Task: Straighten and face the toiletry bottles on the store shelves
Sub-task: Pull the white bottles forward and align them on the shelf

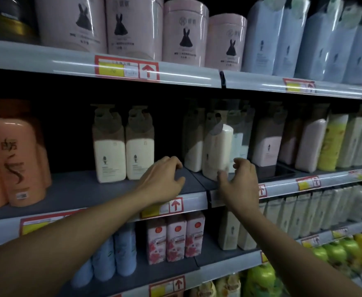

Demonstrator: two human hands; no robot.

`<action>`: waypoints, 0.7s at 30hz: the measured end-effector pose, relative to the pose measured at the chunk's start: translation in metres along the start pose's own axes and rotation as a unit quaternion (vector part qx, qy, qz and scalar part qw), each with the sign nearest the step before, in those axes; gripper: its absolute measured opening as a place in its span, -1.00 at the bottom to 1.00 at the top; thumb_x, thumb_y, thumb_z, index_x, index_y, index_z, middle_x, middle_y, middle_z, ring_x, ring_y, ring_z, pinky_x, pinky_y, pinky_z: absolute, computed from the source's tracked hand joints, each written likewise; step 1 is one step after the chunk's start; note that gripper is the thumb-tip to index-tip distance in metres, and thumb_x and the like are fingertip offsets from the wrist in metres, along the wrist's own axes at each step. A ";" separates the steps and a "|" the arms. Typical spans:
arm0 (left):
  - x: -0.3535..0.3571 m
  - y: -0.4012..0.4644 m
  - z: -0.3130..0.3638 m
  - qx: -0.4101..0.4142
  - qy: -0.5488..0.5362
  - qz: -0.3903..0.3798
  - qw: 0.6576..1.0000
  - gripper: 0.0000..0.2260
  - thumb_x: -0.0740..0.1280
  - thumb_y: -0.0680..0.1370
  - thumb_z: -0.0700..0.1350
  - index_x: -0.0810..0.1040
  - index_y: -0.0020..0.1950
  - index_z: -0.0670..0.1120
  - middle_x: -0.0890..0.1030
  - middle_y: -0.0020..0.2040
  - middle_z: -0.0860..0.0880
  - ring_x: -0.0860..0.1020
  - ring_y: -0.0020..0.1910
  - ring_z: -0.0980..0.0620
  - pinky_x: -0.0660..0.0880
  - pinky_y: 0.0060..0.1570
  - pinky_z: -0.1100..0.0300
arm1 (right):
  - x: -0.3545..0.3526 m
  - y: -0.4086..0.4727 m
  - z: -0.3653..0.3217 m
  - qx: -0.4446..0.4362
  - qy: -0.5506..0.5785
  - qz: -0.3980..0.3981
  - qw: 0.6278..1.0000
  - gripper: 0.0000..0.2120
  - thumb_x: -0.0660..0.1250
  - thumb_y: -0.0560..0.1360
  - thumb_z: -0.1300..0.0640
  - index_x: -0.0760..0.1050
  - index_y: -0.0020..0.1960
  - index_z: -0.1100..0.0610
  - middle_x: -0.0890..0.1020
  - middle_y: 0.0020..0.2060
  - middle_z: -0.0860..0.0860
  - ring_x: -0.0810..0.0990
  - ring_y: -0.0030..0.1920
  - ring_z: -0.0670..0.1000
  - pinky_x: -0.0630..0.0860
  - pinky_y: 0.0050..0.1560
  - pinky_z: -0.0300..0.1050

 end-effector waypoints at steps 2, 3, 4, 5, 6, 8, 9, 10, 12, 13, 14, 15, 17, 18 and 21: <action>0.008 0.015 -0.001 -0.017 -0.027 -0.001 0.999 -0.59 0.36 0.61 0.09 0.44 0.42 0.00 0.51 0.33 -0.02 0.51 0.28 -0.02 0.47 0.26 0.07 | 0.006 0.005 -0.001 -0.001 0.015 0.001 1.000 -0.40 0.47 0.52 -0.03 0.35 0.46 0.13 0.48 0.30 0.07 0.50 0.30 0.10 0.53 0.29 0.11; 0.012 0.023 -0.003 -0.028 -0.040 0.001 0.999 -0.55 0.36 0.61 0.10 0.42 0.45 -0.01 0.49 0.37 -0.04 0.51 0.31 -0.03 0.47 0.30 0.04 | 0.009 0.008 -0.002 0.000 0.022 0.002 1.000 -0.37 0.48 0.51 -0.05 0.34 0.47 0.12 0.47 0.31 0.06 0.50 0.30 0.09 0.54 0.28 0.12; 0.016 0.032 -0.004 -0.039 -0.051 0.002 0.998 -0.50 0.37 0.60 0.11 0.38 0.49 -0.02 0.47 0.41 -0.05 0.50 0.34 -0.05 0.46 0.33 0.02 | 0.012 0.011 -0.002 -0.001 0.028 0.006 1.000 -0.35 0.49 0.50 -0.08 0.33 0.47 0.10 0.46 0.31 0.05 0.51 0.29 0.08 0.54 0.27 0.13; 0.020 0.042 -0.006 -0.049 -0.059 0.002 0.997 -0.44 0.38 0.59 0.13 0.34 0.53 -0.03 0.45 0.45 -0.07 0.50 0.37 -0.07 0.46 0.35 -0.01 | 0.015 0.015 -0.003 -0.001 0.029 0.011 1.000 -0.34 0.50 0.49 -0.11 0.33 0.46 0.08 0.45 0.30 0.04 0.51 0.28 0.07 0.55 0.26 0.13; 0.024 0.052 -0.007 -0.059 -0.066 0.004 0.996 -0.38 0.40 0.58 0.15 0.30 0.56 -0.05 0.43 0.48 -0.09 0.49 0.39 -0.09 0.46 0.36 -0.03 | 0.018 0.017 -0.004 0.000 0.029 0.014 0.999 -0.33 0.50 0.48 -0.13 0.33 0.45 0.06 0.44 0.30 0.04 0.51 0.27 0.08 0.55 0.25 0.14; 0.030 0.071 -0.008 -0.077 -0.078 0.010 0.994 -0.30 0.42 0.56 0.17 0.25 0.58 -0.11 0.41 0.50 -0.14 0.47 0.41 -0.14 0.45 0.37 -0.03 | 0.023 0.022 -0.005 0.002 0.030 0.019 0.999 -0.32 0.51 0.46 -0.16 0.32 0.44 0.06 0.42 0.29 0.05 0.51 0.26 0.10 0.55 0.23 0.14; 0.032 0.080 -0.008 -0.089 -0.084 0.012 0.992 -0.28 0.43 0.56 0.18 0.26 0.57 -0.14 0.41 0.49 -0.17 0.46 0.42 -0.16 0.45 0.35 0.01 | 0.026 0.024 -0.004 0.004 0.032 0.019 0.999 -0.32 0.51 0.46 -0.16 0.31 0.44 0.07 0.42 0.30 0.05 0.51 0.26 0.11 0.55 0.23 0.14; 0.035 0.088 -0.007 -0.106 -0.093 0.015 0.990 -0.28 0.44 0.55 0.19 0.29 0.54 -0.18 0.44 0.46 -0.19 0.47 0.40 -0.18 0.46 0.30 0.06 | 0.029 0.026 -0.002 0.009 0.035 0.017 0.999 -0.31 0.51 0.47 -0.15 0.31 0.44 0.08 0.43 0.30 0.06 0.51 0.26 0.11 0.55 0.22 0.13; 0.040 0.103 -0.004 -0.140 -0.123 0.024 0.982 -0.34 0.47 0.51 0.23 0.43 0.40 -0.21 0.53 0.34 -0.19 0.53 0.29 -0.18 0.47 0.09 0.11 | 0.035 0.028 0.002 0.020 0.036 0.016 0.999 -0.35 0.50 0.48 -0.15 0.32 0.42 0.08 0.47 0.28 0.06 0.54 0.23 0.13 0.55 0.18 0.13; 0.044 0.109 -0.004 -0.152 -0.140 0.030 0.978 -0.37 0.48 0.49 0.25 0.48 0.32 -0.20 0.58 0.26 -0.17 0.56 0.22 -0.17 0.46 0.00 0.13 | 0.037 0.029 0.004 0.022 0.035 0.019 0.999 -0.37 0.50 0.48 -0.15 0.33 0.40 0.07 0.49 0.27 0.05 0.55 0.22 0.13 0.56 0.15 0.12; 0.048 0.114 -0.005 -0.157 -0.155 0.037 0.975 -0.39 0.49 0.48 0.25 0.51 0.27 -0.19 0.60 0.21 -0.16 0.58 0.17 -0.15 0.46 -0.05 0.14 | 0.039 0.029 0.006 0.022 0.033 0.023 0.999 -0.39 0.49 0.48 -0.16 0.34 0.39 0.05 0.51 0.26 0.04 0.56 0.21 0.12 0.55 0.13 0.09; 0.052 0.118 -0.006 -0.157 -0.167 0.047 0.972 -0.41 0.50 0.47 0.25 0.54 0.25 -0.18 0.61 0.17 -0.13 0.60 0.14 -0.13 0.46 -0.07 0.16 | 0.040 0.029 0.008 0.021 0.031 0.026 0.999 -0.40 0.49 0.48 -0.16 0.35 0.38 0.05 0.52 0.25 0.03 0.56 0.20 0.11 0.54 0.11 0.06; 0.056 0.120 -0.009 -0.153 -0.193 0.067 0.967 -0.42 0.53 0.44 0.24 0.56 0.26 -0.15 0.63 0.14 -0.08 0.61 0.10 -0.08 0.48 -0.07 0.18 | 0.042 0.030 0.010 0.022 0.033 0.028 0.999 -0.41 0.49 0.48 -0.17 0.35 0.36 0.03 0.53 0.24 0.03 0.56 0.19 0.11 0.52 0.08 0.02; 0.056 0.120 -0.010 -0.151 -0.204 0.072 0.965 -0.41 0.54 0.42 0.24 0.56 0.27 -0.13 0.64 0.13 -0.05 0.61 0.09 -0.05 0.50 -0.05 0.18 | 0.042 0.030 0.011 0.023 0.033 0.027 0.999 -0.42 0.49 0.48 -0.17 0.35 0.36 0.03 0.53 0.24 0.03 0.57 0.18 0.11 0.51 0.08 0.01; 0.053 0.118 -0.009 -0.158 -0.212 0.077 0.961 -0.37 0.57 0.34 0.28 0.61 0.24 -0.10 0.66 0.11 0.01 0.62 0.06 0.01 0.59 0.00 0.17 | 0.043 0.030 0.013 0.023 0.034 0.026 0.999 -0.44 0.47 0.49 -0.17 0.36 0.36 0.03 0.55 0.23 0.03 0.57 0.17 0.13 0.46 0.05 -0.02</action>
Point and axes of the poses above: each hand's wrist, its own y-axis towards the middle knuckle, its own x-axis out of the palm, z = x × y, the point moved 2 cm from there along y, towards the middle knuckle
